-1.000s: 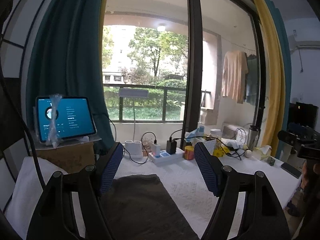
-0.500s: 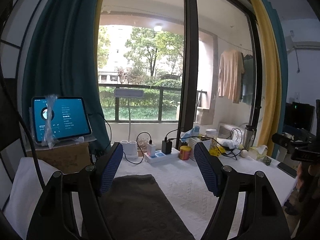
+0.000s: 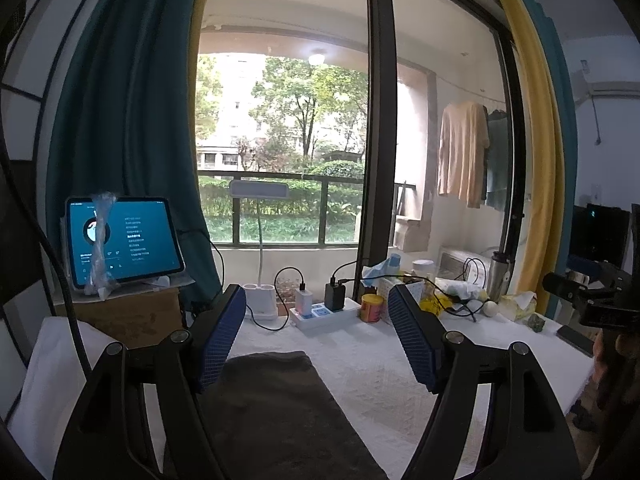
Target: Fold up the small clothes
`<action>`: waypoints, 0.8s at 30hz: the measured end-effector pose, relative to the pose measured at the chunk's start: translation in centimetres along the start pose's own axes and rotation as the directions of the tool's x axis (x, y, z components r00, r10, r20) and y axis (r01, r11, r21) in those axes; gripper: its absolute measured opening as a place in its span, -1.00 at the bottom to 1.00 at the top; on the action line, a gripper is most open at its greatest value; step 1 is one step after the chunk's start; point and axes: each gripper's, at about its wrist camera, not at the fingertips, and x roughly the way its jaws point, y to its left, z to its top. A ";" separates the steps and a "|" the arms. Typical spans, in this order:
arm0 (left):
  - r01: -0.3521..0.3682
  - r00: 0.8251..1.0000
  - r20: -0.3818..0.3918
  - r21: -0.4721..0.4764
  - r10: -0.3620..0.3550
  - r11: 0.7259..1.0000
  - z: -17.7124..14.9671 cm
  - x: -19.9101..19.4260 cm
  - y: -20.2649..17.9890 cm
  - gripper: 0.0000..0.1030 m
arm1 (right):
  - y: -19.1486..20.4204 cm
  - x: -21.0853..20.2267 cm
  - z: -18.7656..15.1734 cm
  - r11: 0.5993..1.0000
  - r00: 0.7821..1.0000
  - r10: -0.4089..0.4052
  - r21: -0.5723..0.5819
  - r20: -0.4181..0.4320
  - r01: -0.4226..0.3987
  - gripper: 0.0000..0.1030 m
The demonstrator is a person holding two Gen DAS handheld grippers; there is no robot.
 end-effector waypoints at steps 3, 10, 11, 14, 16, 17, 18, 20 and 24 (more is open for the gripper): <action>0.000 1.000 0.001 -0.002 0.000 1.000 -0.1 0.0 0.0 0.49 | -0.1 0.0 0.0 1.000 1.000 -0.002 0.002 0.000 0.002 0.99; 0.002 1.000 0.014 -0.017 -0.002 1.000 -0.2 -0.1 0.2 0.49 | -0.2 0.0 -0.2 1.000 1.000 -0.009 0.006 -0.005 0.009 0.99; 0.007 1.000 0.015 -0.021 -0.007 1.000 -0.2 -0.1 0.2 0.49 | -0.2 0.0 -0.3 1.000 1.000 -0.009 0.006 -0.006 0.009 0.99; 0.016 1.000 0.011 -0.026 -0.015 1.000 -0.2 0.1 0.2 0.49 | -0.3 0.2 -0.4 1.000 1.000 -0.005 0.006 -0.010 0.005 0.99; 0.014 1.000 0.008 -0.023 -0.013 1.000 -0.2 0.0 0.1 0.49 | -0.3 0.3 -0.5 1.000 1.000 -0.004 0.006 -0.015 0.005 0.99; 0.018 1.000 0.008 -0.023 -0.018 1.000 -0.2 0.1 0.1 0.49 | -0.3 0.3 -0.6 1.000 1.000 -0.004 0.006 -0.017 0.004 0.99; 0.021 1.000 0.008 -0.023 -0.021 1.000 -0.2 0.1 0.0 0.49 | -0.4 0.4 -0.7 1.000 1.000 -0.004 0.007 -0.020 0.004 0.99; 0.026 1.000 0.007 -0.023 -0.026 0.999 -0.3 0.1 -0.1 0.49 | -0.4 0.5 -0.8 1.000 1.000 -0.002 0.008 -0.023 0.003 0.99; 0.021 1.000 0.002 -0.010 -0.021 1.000 -0.3 0.1 -0.4 0.48 | -0.5 0.5 -0.9 1.000 1.000 -0.003 0.008 -0.025 0.003 0.99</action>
